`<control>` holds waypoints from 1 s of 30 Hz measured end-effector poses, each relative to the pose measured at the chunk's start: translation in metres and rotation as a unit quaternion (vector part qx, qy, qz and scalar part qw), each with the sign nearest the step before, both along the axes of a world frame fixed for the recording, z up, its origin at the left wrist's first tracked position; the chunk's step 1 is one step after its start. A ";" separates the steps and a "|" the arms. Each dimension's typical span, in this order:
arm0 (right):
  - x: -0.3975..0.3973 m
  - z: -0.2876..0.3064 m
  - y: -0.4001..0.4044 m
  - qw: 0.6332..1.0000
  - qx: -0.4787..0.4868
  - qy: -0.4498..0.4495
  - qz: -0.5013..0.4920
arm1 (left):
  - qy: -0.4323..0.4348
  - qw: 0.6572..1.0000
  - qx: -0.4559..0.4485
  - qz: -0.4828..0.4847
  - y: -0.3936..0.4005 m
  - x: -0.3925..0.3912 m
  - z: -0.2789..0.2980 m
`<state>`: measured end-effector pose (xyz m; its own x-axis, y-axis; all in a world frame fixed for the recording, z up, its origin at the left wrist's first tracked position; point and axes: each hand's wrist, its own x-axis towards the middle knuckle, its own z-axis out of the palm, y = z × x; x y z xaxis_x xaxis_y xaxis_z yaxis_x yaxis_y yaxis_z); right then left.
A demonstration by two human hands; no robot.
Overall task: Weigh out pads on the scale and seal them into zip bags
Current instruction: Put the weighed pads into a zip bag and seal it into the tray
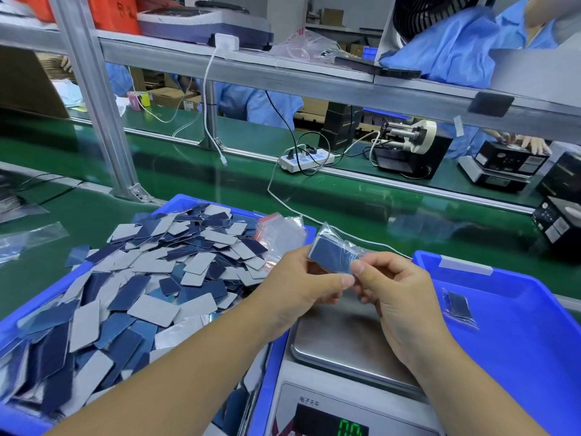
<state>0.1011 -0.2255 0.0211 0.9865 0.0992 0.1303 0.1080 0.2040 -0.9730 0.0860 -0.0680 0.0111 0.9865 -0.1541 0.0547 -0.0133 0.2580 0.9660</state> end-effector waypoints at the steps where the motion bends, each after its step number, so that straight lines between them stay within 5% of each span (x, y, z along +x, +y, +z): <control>1: 0.000 0.000 0.000 1.000 -0.006 0.000 0.002 | 0.003 1.000 -0.007 -0.003 0.000 0.000 0.001; 9: 0.004 0.004 -0.010 0.989 -0.083 -0.113 -0.053 | 0.049 0.994 -0.083 -0.052 0.007 0.001 0.007; 16: 0.001 0.005 -0.019 0.944 -0.201 -0.261 -0.034 | -0.011 0.999 0.039 -0.018 0.002 0.002 0.002; 30: 0.006 0.006 -0.019 0.979 -0.133 -0.156 0.004 | -0.035 0.996 0.081 -0.003 0.005 0.002 0.002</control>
<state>0.1071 -0.2441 0.0269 0.9021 0.1782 0.3931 0.4073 -0.0499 -0.9119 0.0879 -0.0627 0.0127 0.9803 -0.1720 0.0976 -0.0814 0.0989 0.9918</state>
